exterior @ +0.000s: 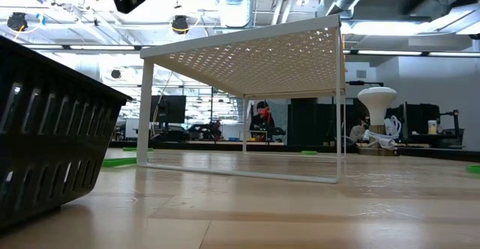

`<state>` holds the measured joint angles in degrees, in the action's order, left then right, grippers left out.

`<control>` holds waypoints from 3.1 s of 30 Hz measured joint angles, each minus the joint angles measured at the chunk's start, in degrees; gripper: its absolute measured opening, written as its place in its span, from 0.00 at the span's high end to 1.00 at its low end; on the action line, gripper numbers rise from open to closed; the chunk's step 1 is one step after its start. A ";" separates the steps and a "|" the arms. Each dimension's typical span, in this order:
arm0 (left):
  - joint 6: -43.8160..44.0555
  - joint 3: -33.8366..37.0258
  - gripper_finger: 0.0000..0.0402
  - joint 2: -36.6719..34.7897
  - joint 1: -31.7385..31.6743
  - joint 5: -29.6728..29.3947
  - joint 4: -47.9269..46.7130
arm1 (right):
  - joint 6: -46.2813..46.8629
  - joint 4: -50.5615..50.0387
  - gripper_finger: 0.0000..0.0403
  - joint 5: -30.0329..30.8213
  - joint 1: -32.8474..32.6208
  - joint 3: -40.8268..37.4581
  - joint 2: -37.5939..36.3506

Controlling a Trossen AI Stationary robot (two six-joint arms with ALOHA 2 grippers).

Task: Pick & Place Office Desk Supplies
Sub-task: Put the green rubber band into the black bin

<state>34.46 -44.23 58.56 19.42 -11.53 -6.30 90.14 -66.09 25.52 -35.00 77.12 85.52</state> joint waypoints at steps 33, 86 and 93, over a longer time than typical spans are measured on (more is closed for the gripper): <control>-2.89 -5.71 0.49 -8.68 -33.99 5.34 -23.94 | -1.39 12.77 0.61 -0.87 12.26 0.00 -0.90; -28.36 -23.10 0.55 38.83 -66.65 20.93 -50.26 | 1.58 13.45 0.61 4.55 6.95 0.00 -0.90; -28.44 -23.09 0.55 40.48 -68.44 22.01 -49.60 | 0.97 13.40 0.61 4.55 7.93 0.00 -0.90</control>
<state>6.02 -67.32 99.05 -49.01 10.48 -55.89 91.11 -52.69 30.06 -27.07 77.12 84.62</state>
